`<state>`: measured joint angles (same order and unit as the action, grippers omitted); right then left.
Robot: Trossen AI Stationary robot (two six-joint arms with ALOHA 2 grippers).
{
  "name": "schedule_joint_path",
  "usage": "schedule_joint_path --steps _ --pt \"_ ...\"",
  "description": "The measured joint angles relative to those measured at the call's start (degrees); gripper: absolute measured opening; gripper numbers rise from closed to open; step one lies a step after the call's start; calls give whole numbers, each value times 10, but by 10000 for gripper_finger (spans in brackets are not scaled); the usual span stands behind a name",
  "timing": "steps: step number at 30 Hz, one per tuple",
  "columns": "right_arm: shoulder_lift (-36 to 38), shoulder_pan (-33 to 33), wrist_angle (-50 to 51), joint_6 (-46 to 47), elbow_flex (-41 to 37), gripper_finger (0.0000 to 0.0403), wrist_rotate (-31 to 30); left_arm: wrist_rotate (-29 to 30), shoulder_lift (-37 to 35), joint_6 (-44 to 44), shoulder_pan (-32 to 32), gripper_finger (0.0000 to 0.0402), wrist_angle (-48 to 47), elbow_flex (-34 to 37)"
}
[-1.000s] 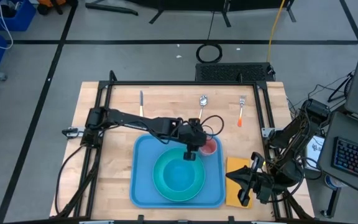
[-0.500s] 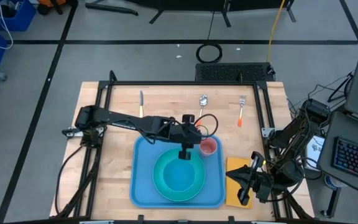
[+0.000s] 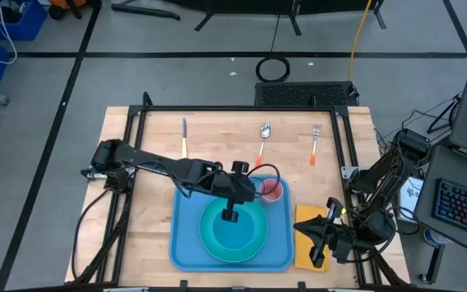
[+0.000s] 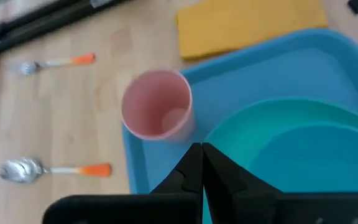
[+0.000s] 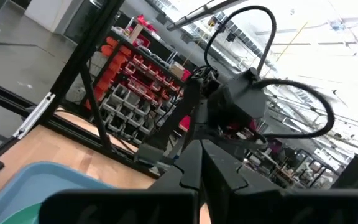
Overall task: Set up tray
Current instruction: Put the yellow napkin on the blue tray at the left of the light blue plate
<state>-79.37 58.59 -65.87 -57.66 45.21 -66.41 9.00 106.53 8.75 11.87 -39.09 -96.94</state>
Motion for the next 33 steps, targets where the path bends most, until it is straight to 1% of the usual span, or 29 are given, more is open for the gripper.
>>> schedule_joint_path --steps 4,8,11,12,14,18,21,23,26,29,33 --pt "0 0 25 17 0 0 0 -18 1 -10 -2 3 -14 1" --pt "0 0 32 28 0 0 0 -35 1 -4 -1 2 -7 12" --pt "0 0 32 28 0 0 -1 -38 -17 0 -1 2 5 33" --pt "0 0 35 29 0 0 -1 -38 -30 1 -4 2 24 46" --pt "0 0 40 30 -1 0 -6 -43 -67 0 -7 2 61 88" --pt "0 0 46 35 -1 0 -28 -59 -166 -12 -14 1 161 202" --pt "0 0 59 54 -1 0 -26 -55 -248 -26 -14 1 229 292" --pt "0 -3 70 75 -1 0 -26 -56 -302 -35 -11 1 256 350" --pt "0 -14 86 107 -1 0 -25 -52 -371 -40 -5 1 312 419" --pt "0 -28 106 122 -1 0 -25 -45 -426 -44 1 1 364 470" --pt "0 -48 132 156 -1 0 -28 -45 -479 -43 9 1 374 517"
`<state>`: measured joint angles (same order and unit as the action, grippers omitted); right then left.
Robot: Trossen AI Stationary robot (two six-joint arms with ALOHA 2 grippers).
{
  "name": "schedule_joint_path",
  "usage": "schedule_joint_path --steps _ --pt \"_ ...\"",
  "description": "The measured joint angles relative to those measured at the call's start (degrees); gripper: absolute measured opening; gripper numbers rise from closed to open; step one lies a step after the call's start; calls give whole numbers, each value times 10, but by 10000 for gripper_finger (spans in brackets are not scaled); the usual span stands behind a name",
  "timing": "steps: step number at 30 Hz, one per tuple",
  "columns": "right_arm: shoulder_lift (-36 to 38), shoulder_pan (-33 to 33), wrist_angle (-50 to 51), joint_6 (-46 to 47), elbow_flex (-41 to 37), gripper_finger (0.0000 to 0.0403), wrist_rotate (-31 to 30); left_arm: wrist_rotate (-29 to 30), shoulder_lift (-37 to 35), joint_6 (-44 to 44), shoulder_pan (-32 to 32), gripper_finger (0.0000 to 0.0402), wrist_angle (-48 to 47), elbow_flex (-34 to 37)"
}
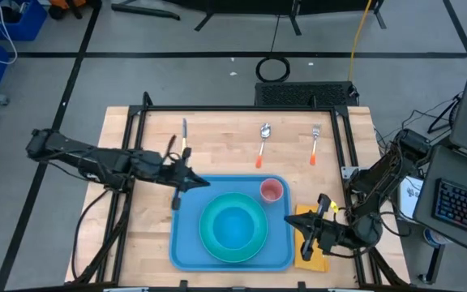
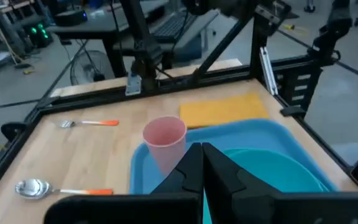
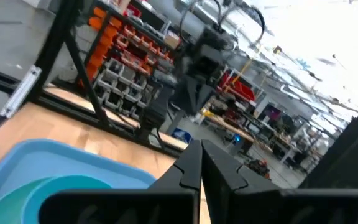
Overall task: Set up tray
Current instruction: Put the yellow napkin on the blue tray at the left of the light blue plate
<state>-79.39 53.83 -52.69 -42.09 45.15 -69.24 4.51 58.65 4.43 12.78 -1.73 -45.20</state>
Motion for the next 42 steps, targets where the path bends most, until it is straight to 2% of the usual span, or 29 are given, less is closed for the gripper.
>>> schedule_joint_path --steps 5,7,11,14,20,24,30,35,39,42 --pt "0 -24 44 32 0 0 0 -14 -57 6 5 1 6 54" --pt "0 -31 60 56 0 0 -5 -19 -81 8 8 2 41 81" --pt "0 -36 84 81 1 0 -58 -17 -135 14 8 1 84 134" --pt "0 -36 106 99 0 3 -90 -7 -172 16 2 3 74 158" --pt "0 -36 123 126 0 39 -116 -14 -224 18 -7 3 39 169" --pt "0 -36 153 154 0 72 -137 -24 -232 16 -8 9 15 170" --pt "0 -35 162 184 0 107 -134 -22 -240 44 -14 6 15 170" --pt "0 -35 162 208 0 113 -134 -30 -250 48 -28 11 6 170" --pt "0 -35 163 224 0 107 -135 -30 -254 56 -38 4 -9 170" --pt "0 -35 179 237 0 102 -134 -33 -257 56 -45 14 -16 170"
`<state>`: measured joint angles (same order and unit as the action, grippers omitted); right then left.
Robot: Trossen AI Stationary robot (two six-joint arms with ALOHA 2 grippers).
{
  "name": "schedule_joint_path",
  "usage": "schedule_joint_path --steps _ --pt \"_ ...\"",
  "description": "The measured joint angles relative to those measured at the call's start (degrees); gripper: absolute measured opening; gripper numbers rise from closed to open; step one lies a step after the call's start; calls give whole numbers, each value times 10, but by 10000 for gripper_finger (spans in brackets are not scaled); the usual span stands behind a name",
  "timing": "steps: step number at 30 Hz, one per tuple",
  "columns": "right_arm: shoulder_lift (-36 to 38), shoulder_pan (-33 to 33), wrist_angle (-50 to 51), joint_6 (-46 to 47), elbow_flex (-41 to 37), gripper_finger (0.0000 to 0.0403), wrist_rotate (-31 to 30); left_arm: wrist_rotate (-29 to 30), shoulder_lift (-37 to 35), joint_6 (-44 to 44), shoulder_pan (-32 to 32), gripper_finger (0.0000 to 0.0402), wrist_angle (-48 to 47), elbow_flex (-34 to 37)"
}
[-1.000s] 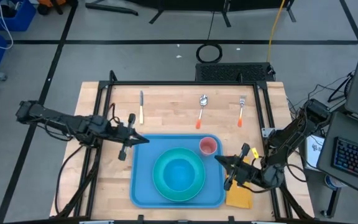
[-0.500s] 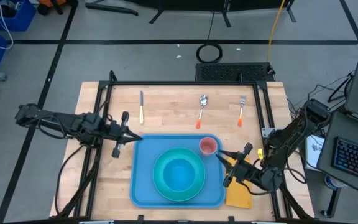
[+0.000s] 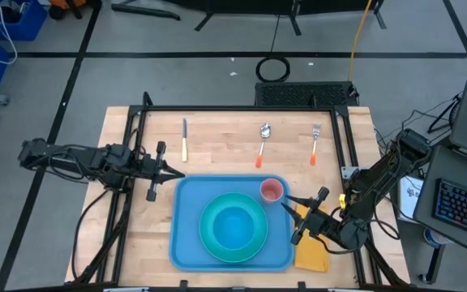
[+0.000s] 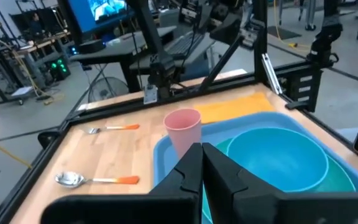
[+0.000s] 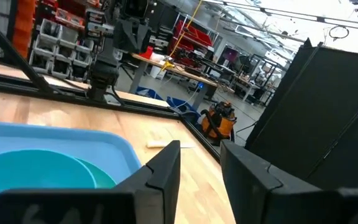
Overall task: Set up tray
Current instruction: Put the yellow napkin on the blue tray at the left of the light blue plate
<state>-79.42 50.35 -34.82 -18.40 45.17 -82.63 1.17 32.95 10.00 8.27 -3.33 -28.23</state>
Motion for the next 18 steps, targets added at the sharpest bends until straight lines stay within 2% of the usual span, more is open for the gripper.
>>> schedule_joint_path --steps 8,10,15,16,18 --pt "0 11 83 72 0 95 7 -7 -4 -3 -5 5 -19 0" --pt "0 12 77 88 0 95 52 -7 -4 -12 -5 13 -19 0" --pt "-2 -11 88 210 1 95 252 -7 -3 -22 -5 14 -17 0" --pt "-4 -18 110 228 1 95 280 -7 -3 -22 -5 10 -17 0" --pt "-5 -22 169 270 0 95 290 -7 -3 -26 -5 4 -17 0"
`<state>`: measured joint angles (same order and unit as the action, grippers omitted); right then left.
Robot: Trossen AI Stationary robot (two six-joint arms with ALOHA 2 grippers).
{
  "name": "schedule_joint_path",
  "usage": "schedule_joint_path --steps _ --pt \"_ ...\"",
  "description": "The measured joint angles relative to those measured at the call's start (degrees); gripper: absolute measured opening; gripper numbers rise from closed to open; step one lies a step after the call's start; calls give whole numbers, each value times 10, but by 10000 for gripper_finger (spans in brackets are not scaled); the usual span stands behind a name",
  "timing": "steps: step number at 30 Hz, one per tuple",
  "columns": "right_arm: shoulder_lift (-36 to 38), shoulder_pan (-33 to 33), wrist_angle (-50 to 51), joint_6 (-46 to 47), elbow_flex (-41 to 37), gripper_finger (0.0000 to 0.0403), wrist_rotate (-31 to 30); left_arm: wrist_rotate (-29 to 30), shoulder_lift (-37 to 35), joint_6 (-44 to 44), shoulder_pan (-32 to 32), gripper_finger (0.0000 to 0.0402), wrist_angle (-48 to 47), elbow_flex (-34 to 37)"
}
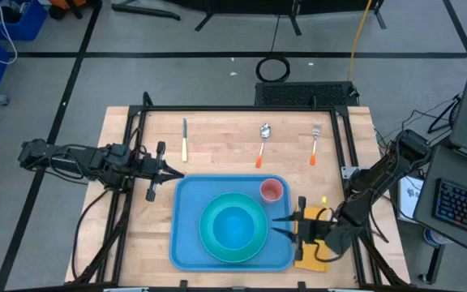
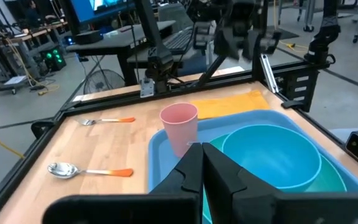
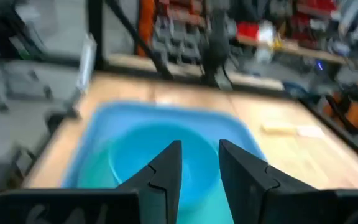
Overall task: Set up tray
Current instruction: Put the yellow napkin on the blue tray at the left of the light blue plate
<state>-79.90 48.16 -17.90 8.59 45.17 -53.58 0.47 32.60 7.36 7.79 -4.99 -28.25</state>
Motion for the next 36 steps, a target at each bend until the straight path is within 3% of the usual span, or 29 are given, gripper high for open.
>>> schedule_joint_path --steps 6,12,20,27,33,36 --pt "0 0 49 88 1 95 63 -5 0 -7 0 23 0 0" --pt "0 -20 85 89 29 96 97 -1 0 -4 0 21 0 0" --pt "0 -32 362 166 138 96 115 20 0 7 0 8 0 0" --pt "-16 -40 466 284 185 96 238 21 0 5 0 31 0 0" --pt "-85 -47 499 404 191 96 401 21 0 4 0 16 0 0" --pt "-106 -46 489 438 191 96 447 21 0 0 0 4 0 0"
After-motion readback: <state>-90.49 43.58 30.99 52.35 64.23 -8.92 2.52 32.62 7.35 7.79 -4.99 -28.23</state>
